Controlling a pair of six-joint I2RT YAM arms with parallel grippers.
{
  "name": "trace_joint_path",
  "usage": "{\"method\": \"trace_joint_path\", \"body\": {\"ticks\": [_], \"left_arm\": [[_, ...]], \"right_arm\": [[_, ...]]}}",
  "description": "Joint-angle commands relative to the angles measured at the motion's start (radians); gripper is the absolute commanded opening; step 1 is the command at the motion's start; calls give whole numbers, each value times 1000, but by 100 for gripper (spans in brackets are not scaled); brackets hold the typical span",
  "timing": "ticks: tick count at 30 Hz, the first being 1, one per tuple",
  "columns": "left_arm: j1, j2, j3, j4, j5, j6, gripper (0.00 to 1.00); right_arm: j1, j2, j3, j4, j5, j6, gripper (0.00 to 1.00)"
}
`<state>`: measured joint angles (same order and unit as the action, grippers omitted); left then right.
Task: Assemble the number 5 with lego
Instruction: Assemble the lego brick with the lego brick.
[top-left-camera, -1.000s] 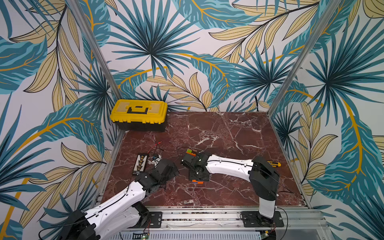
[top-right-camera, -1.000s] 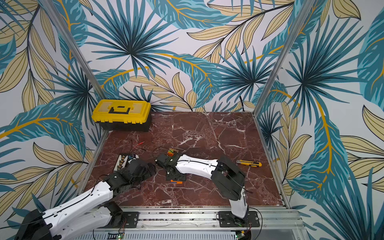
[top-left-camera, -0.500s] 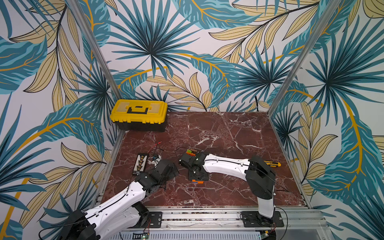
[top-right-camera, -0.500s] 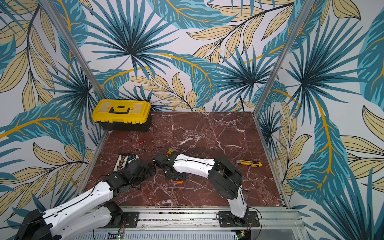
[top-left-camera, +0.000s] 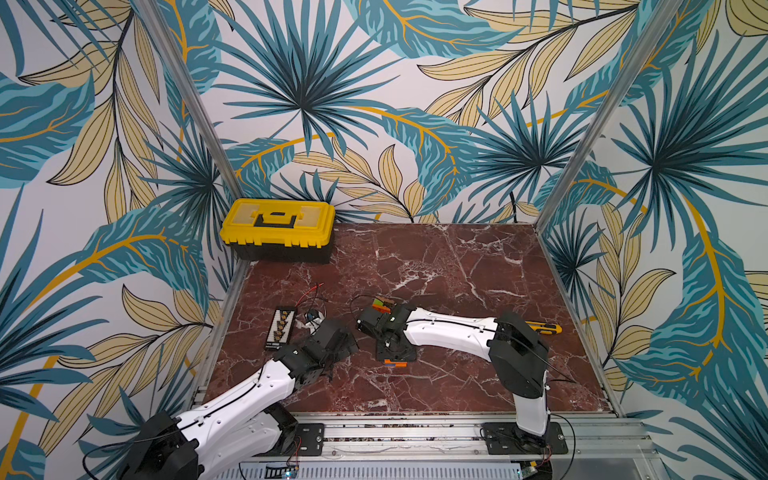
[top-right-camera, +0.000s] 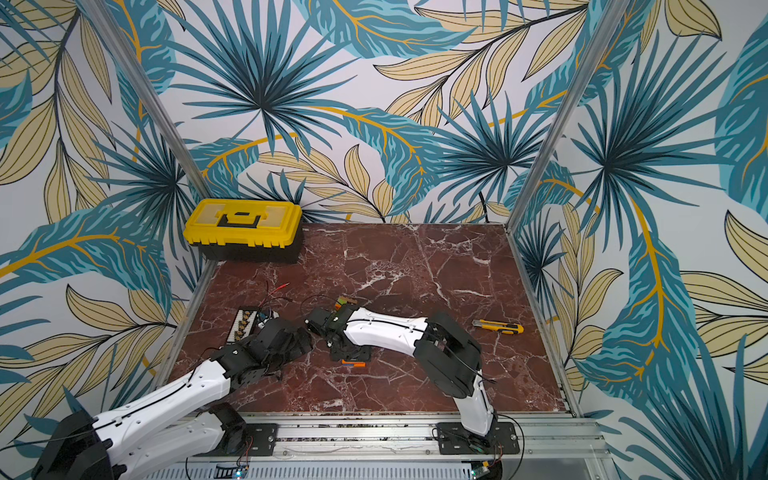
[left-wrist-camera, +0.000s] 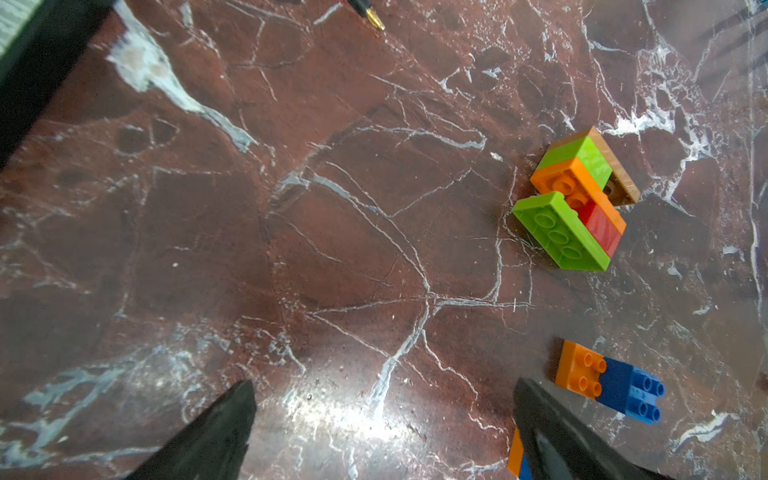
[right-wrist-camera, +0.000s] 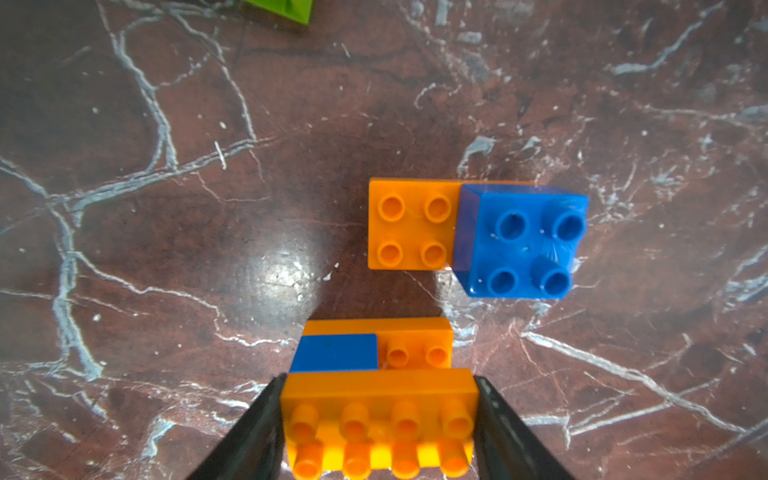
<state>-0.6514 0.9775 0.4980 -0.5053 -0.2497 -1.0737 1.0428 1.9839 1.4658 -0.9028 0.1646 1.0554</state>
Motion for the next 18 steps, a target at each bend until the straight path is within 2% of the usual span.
{"method": "trace_joint_path", "body": {"ticks": [1, 13, 18], "left_arm": [[7, 2, -12, 1, -5, 5, 100], [7, 19, -1, -2, -5, 6, 100], [7, 19, 7, -6, -6, 10, 100]], "right_arm": [[4, 69, -72, -31, 1, 23, 57], [4, 46, -110, -5, 6, 27, 57], [-3, -27, -81, -2, 28, 11, 66]]}}
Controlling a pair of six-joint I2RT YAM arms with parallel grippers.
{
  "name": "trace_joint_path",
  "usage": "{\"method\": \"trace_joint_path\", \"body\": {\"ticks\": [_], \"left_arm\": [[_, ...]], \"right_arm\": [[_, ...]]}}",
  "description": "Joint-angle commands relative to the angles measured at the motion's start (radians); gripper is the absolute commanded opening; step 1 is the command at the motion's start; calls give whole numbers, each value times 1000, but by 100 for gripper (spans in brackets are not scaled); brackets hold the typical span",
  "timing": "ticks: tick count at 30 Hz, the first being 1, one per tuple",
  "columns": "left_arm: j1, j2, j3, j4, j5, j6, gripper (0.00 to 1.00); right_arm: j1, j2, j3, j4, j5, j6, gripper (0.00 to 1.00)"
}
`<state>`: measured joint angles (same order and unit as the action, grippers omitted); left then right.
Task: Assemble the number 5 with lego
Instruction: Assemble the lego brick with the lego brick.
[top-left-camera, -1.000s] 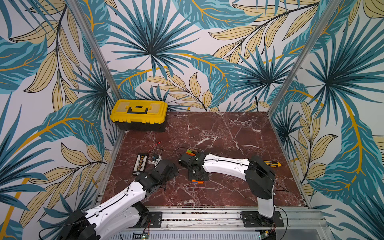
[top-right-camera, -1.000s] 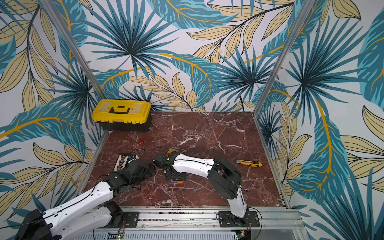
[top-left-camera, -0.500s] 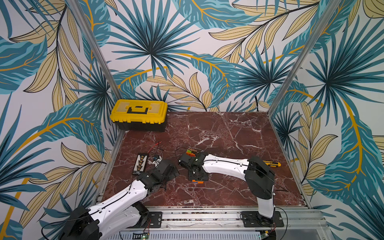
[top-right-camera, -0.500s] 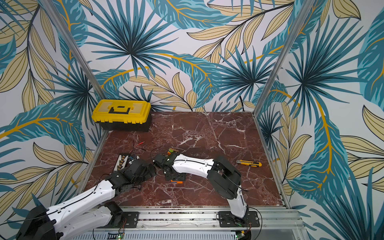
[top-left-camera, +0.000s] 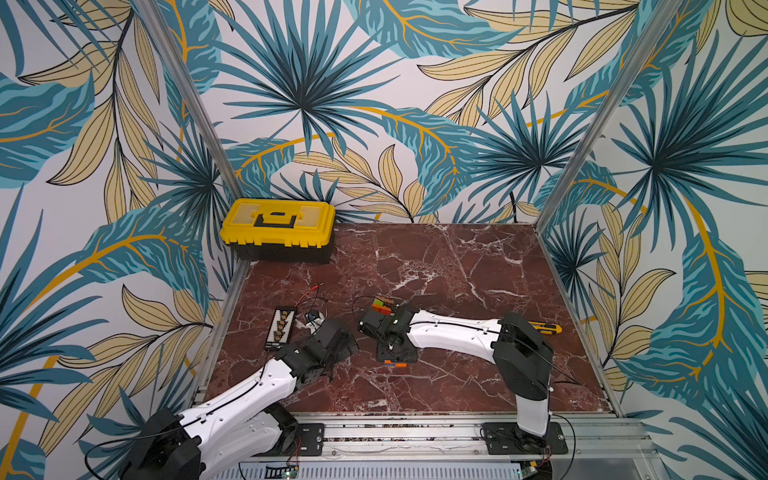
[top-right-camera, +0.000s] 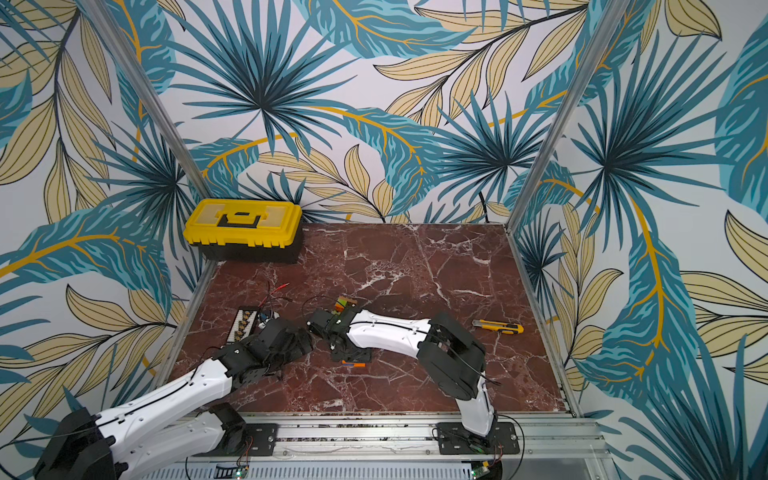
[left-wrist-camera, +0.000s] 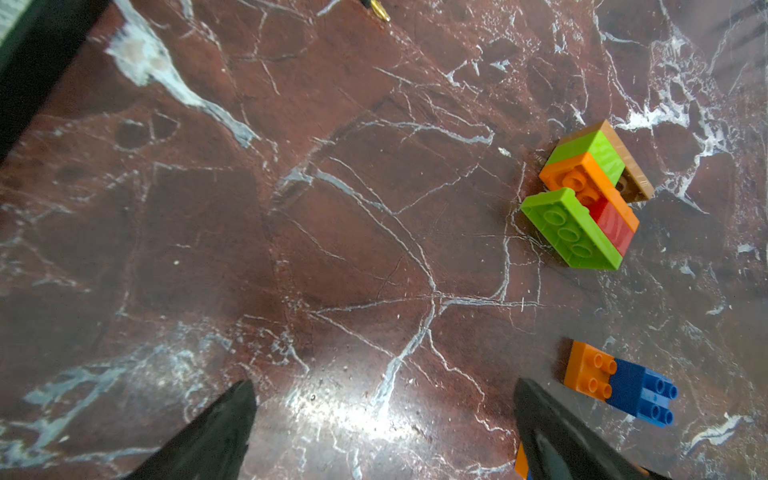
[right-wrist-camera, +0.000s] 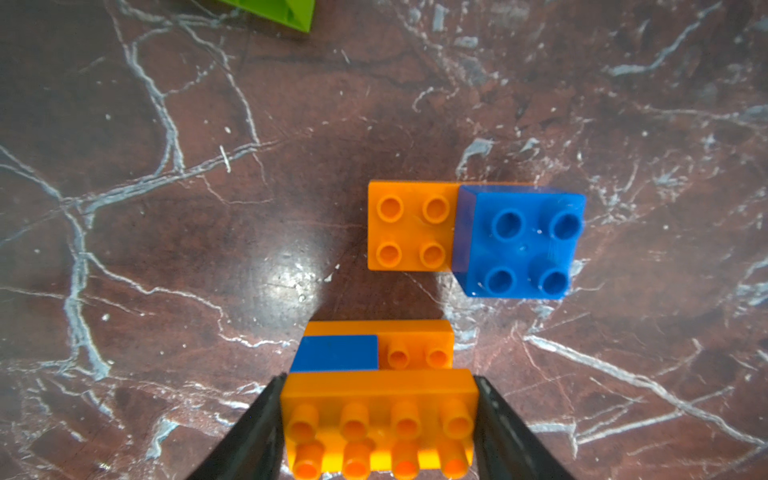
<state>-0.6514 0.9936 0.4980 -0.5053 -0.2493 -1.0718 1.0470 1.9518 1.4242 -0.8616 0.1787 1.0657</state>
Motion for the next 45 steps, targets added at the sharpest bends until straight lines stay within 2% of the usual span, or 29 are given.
{"method": "trace_joint_path", "body": {"ticks": [1, 3, 7, 15, 22, 30, 45], "left_arm": [[7, 6, 8, -5, -7, 9, 100], [7, 9, 11, -4, -6, 12, 100], [7, 13, 14, -7, -4, 13, 100], [7, 13, 14, -4, -1, 13, 100], [7, 17, 14, -4, 5, 13, 100], [7, 22, 20, -8, 10, 15, 100], [7, 49, 26, 7, 25, 17, 100]], "right_arm": [[-7, -8, -35, -38, 12, -2, 67], [-8, -27, -29, -35, 17, -4, 72], [-8, -50, -21, -31, 18, -18, 74], [-7, -42, -37, -5, -19, -23, 70], [-8, -25, -47, -5, -31, -15, 74], [-8, -27, -47, 3, -30, -36, 63], [-7, 36, -63, -34, -42, -55, 61]]}}
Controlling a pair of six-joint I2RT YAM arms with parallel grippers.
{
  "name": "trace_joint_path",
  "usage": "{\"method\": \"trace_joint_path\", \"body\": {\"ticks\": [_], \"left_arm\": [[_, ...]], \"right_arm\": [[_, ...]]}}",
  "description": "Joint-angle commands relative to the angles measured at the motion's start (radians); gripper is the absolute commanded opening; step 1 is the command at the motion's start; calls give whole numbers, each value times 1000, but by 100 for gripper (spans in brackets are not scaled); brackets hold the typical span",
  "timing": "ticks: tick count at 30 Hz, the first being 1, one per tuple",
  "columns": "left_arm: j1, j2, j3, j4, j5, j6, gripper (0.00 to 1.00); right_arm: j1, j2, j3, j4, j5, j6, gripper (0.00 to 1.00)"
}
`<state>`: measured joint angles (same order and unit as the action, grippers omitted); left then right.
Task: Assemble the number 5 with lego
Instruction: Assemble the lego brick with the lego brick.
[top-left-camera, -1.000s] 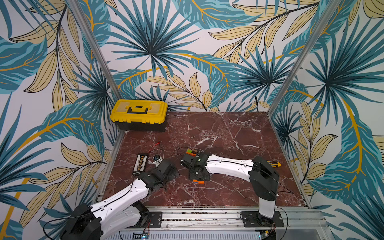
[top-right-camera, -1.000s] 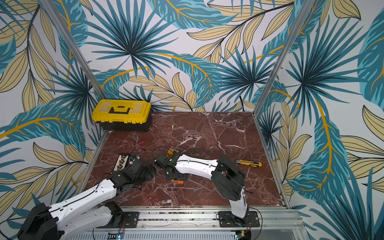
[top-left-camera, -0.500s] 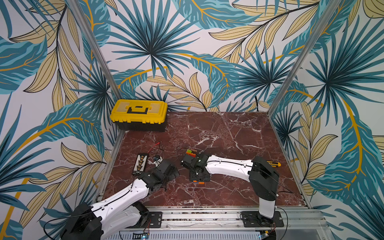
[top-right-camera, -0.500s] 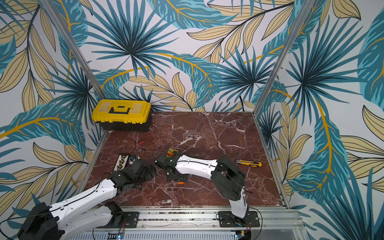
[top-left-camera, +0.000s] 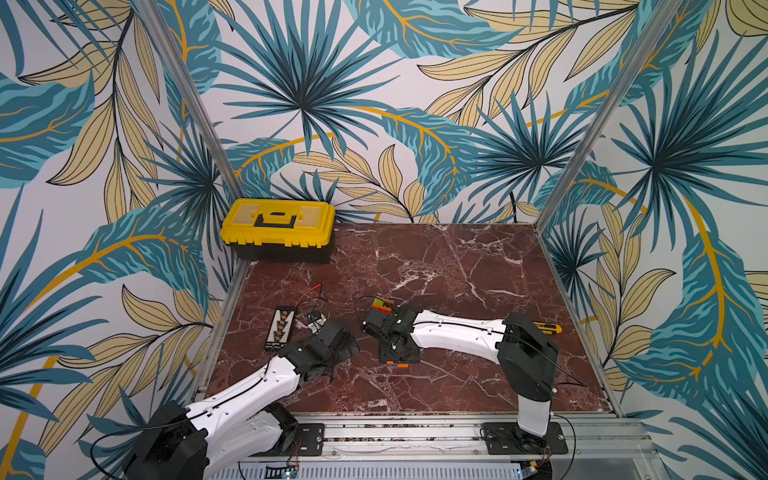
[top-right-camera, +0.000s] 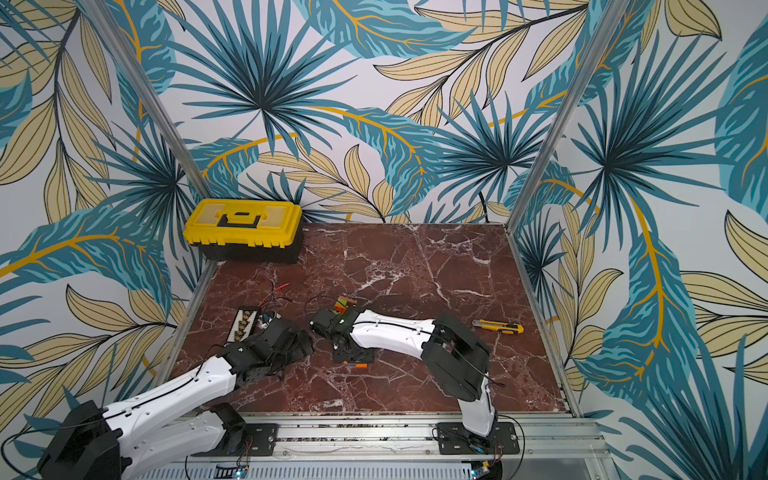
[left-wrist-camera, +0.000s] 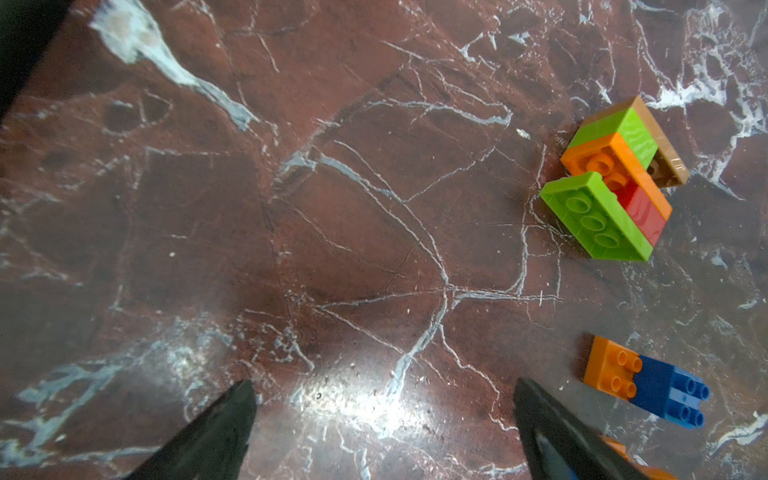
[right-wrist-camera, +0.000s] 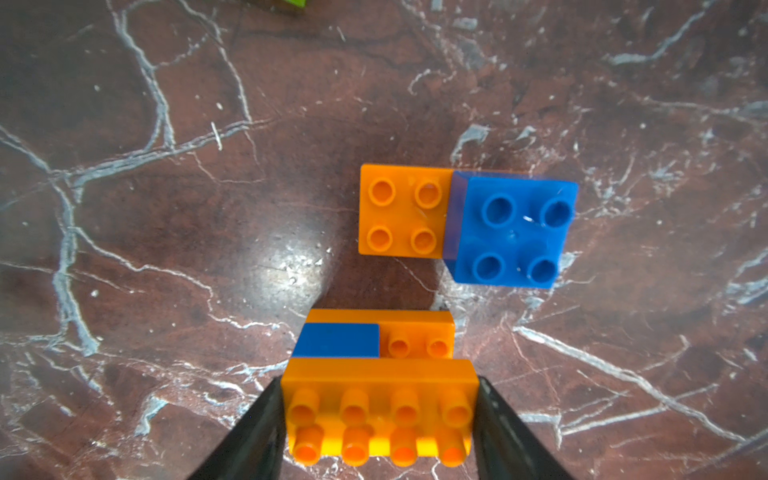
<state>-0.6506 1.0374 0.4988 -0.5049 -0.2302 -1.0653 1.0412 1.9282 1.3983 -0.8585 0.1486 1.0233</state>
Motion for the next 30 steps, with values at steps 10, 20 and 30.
{"method": "trace_joint_path", "body": {"ticks": [10, 20, 30], "left_arm": [[6, 12, 25, 7, 11, 11, 100], [6, 12, 27, 6, 11, 12, 100], [6, 13, 30, 24, 17, 34, 100]], "right_arm": [[-2, 68, -23, -68, 5, -15, 60], [-1, 59, -19, -57, 0, -18, 61], [1, 43, -19, -38, -7, -25, 63]]}}
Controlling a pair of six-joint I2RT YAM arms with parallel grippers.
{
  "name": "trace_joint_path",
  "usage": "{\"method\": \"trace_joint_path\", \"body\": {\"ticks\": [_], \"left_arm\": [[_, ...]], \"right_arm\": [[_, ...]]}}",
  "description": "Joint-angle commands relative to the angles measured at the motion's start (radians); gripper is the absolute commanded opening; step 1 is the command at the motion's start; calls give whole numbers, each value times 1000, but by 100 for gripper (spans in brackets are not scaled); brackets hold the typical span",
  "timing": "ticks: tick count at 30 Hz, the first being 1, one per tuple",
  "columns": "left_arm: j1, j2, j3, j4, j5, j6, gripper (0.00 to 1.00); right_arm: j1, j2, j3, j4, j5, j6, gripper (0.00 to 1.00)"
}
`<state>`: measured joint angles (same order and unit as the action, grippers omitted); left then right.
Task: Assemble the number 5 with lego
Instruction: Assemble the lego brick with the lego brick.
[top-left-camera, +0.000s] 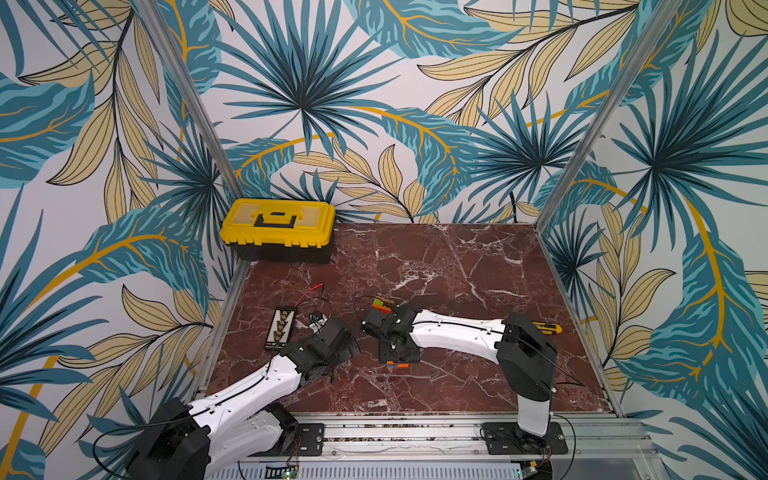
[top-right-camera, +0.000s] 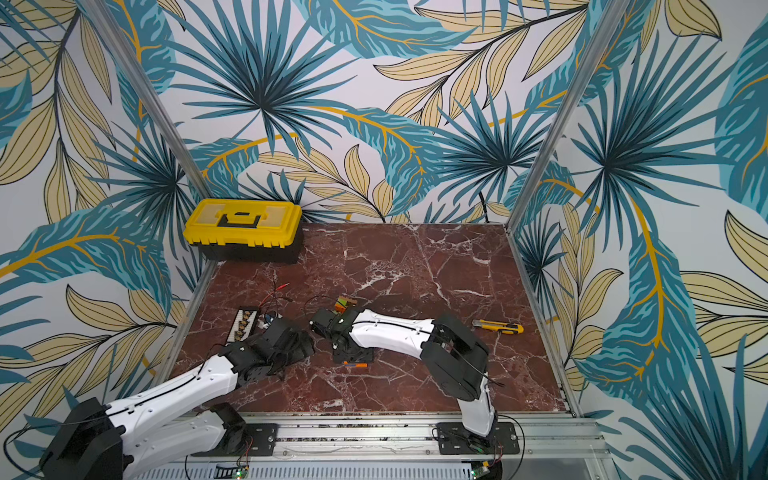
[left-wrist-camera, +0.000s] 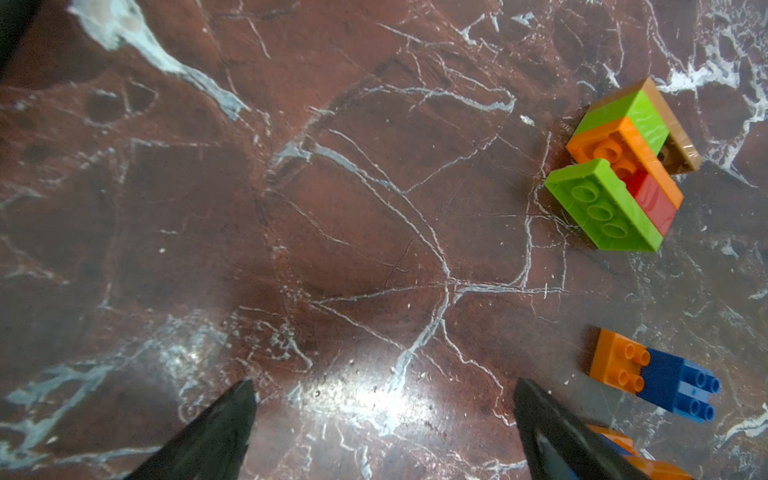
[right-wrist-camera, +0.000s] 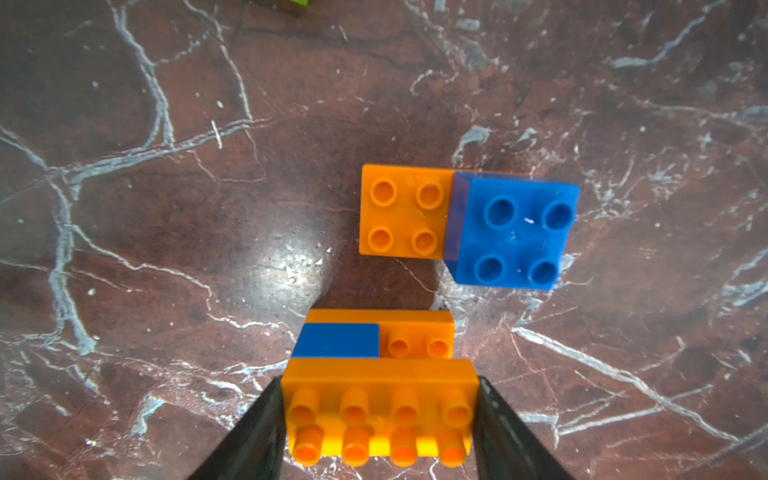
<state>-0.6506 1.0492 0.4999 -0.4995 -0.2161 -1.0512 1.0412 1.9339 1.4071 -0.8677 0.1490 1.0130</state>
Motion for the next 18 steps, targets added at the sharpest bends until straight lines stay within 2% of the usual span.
{"method": "trace_joint_path", "body": {"ticks": [1, 6, 13, 15, 18], "left_arm": [[6, 0, 30, 22, 4, 21, 100], [6, 2, 41, 33, 27, 33, 100], [7, 3, 60, 21, 51, 40, 100], [7, 3, 59, 18, 55, 38, 100], [6, 5, 60, 16, 60, 33, 100]], "right_arm": [[0, 35, -29, -27, -9, -14, 64], [-3, 17, -29, -18, -8, -23, 69], [-3, -18, -42, -12, 11, -26, 85], [-6, -29, -65, 19, 3, -22, 90], [-15, -45, -123, 96, -12, -2, 92]]}}
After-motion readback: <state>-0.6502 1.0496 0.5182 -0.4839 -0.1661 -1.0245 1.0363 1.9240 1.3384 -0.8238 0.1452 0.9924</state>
